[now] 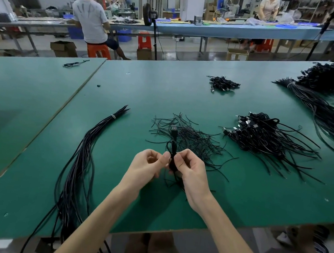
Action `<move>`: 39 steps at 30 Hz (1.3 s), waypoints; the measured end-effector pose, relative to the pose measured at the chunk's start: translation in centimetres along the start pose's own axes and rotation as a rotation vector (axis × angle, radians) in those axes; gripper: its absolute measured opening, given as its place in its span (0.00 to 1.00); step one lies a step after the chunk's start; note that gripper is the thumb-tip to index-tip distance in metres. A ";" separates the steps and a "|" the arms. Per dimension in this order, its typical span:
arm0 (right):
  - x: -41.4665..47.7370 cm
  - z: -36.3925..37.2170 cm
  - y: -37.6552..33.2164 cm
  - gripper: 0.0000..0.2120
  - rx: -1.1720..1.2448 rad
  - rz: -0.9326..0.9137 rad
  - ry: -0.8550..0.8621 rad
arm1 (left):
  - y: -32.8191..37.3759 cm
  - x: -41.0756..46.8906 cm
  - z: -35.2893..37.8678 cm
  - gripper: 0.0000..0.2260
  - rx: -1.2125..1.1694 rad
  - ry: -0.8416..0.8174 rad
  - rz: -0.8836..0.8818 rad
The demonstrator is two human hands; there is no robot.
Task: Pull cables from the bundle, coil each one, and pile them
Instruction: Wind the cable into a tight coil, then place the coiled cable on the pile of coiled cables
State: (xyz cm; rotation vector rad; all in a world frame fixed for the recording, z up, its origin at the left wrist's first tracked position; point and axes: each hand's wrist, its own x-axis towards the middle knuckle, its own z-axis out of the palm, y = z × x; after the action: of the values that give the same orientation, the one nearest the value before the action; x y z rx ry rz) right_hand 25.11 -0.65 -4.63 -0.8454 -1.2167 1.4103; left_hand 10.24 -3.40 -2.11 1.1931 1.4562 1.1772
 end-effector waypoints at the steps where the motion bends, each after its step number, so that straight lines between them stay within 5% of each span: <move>1: 0.0 0.0 -0.1 0.09 0.007 0.011 -0.004 | 0.0 0.1 0.1 0.21 -0.010 -0.003 0.028; 10: -0.2 0.3 -0.6 0.17 0.091 0.099 -0.081 | -0.9 0.2 0.0 0.16 -0.230 -0.193 0.130; 27: 0.2 0.5 -0.6 0.26 0.203 0.121 -0.011 | 4.8 4.6 -0.9 0.17 -0.413 -0.077 -0.050; 33: 0.3 0.5 -0.5 0.26 0.220 0.136 0.041 | 8.3 9.0 5.7 0.14 -0.199 -0.055 -0.081; 36: 0.2 0.5 -0.7 0.20 0.056 0.120 0.009 | 8.6 10.8 9.9 0.13 -0.082 -0.123 -0.074; 39: -0.2 0.2 -0.7 0.25 -0.058 0.098 -0.048 | 8.0 12.1 13.4 0.16 0.075 -0.174 -0.062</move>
State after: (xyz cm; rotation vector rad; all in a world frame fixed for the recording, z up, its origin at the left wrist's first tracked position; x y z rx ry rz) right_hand 25.11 -0.93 -3.96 -0.9267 -1.2725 1.4874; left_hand 22.86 10.99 2.97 1.2597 1.4055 0.9593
